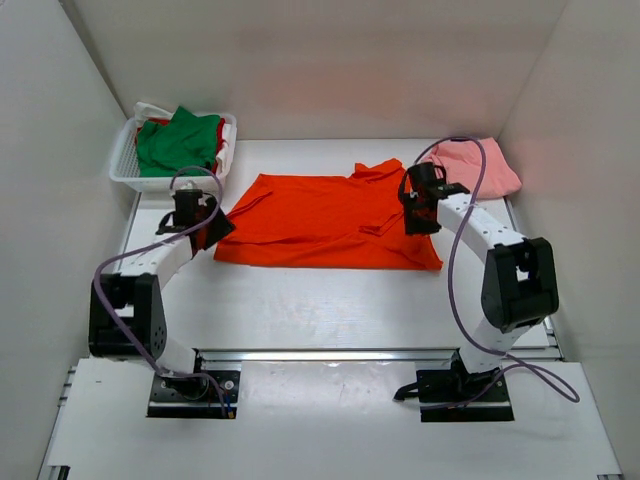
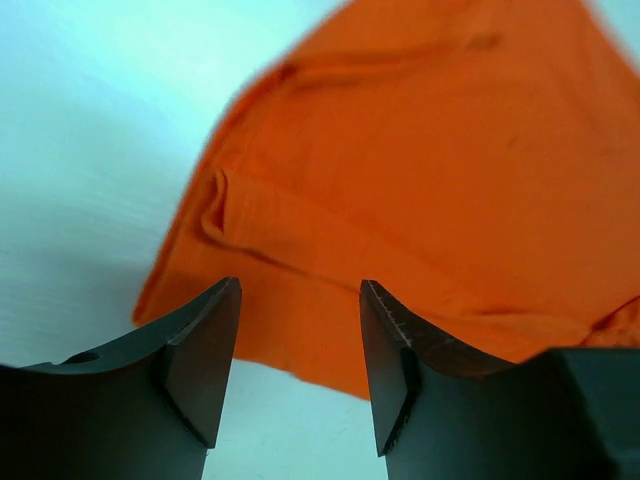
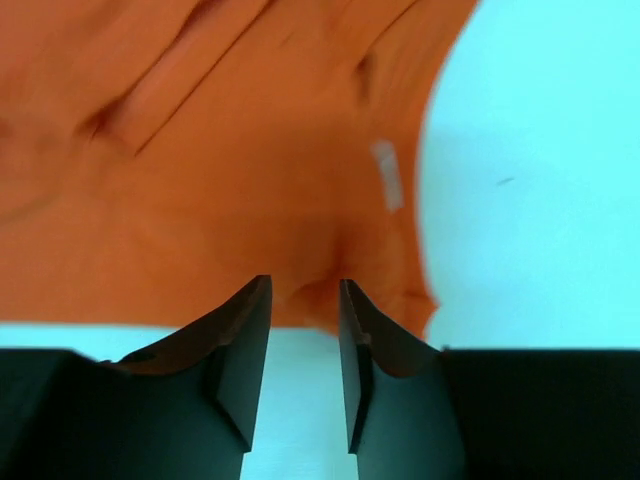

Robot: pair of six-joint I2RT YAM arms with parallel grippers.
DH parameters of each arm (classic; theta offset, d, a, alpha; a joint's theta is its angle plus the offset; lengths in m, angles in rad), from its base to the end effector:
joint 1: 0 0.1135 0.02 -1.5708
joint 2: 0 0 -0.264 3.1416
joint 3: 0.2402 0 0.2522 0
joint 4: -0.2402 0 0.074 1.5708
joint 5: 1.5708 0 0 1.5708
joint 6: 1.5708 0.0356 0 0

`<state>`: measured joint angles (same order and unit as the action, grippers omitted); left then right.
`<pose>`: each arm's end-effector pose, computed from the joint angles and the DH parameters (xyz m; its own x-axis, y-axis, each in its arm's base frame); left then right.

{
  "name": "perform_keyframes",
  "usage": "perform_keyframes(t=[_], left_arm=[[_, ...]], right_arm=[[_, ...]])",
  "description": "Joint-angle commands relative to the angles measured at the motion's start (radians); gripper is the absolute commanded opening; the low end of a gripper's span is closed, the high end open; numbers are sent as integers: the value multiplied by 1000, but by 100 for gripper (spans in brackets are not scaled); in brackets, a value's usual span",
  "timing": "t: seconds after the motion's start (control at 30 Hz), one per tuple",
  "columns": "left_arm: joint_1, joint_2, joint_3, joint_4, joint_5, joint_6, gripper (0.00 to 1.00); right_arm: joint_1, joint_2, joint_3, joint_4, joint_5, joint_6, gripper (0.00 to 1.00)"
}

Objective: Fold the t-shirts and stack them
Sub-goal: Fold the flattened tshirt in 1/3 of the way

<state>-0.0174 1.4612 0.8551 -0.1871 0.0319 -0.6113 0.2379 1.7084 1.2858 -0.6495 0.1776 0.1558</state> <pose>0.3034 -0.0064 0.2076 -0.6063 -0.5632 -0.5615 -0.3763 0.8252 -0.4213 0.3478 0.0779 0.2335 -0.8664 -0.0529 -0.4966 -0.0156 0.9967 -0.0791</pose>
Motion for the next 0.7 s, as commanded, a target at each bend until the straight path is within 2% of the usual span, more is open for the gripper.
perform_keyframes(t=[0.0, 0.13, 0.23, 0.3, 0.4, 0.5, 0.67], left_arm=[[-70, 79, -22, 24, 25, -1, 61], [-133, 145, 17, 31, -70, -16, 56], [-147, 273, 106, -144, -78, 14, 54], [-157, 321, 150, -243, -63, 56, 48], [-161, 297, 116, -302, -80, 74, 40], [-136, 275, 75, -348, 0, 88, 38], [-187, 208, -7, -462, 10, 128, 35]], right_arm=[[23, -59, -101, 113, -84, 79, 29], [47, -44, -140, 183, -96, 116, 27], [29, -7, -177, 176, -153, 139, 30], [23, -6, -206, 156, -164, 139, 30], [43, -47, -275, 134, -203, 137, 30], [46, -87, -339, 88, -243, 145, 28], [69, -174, -451, 30, -302, 163, 23]])
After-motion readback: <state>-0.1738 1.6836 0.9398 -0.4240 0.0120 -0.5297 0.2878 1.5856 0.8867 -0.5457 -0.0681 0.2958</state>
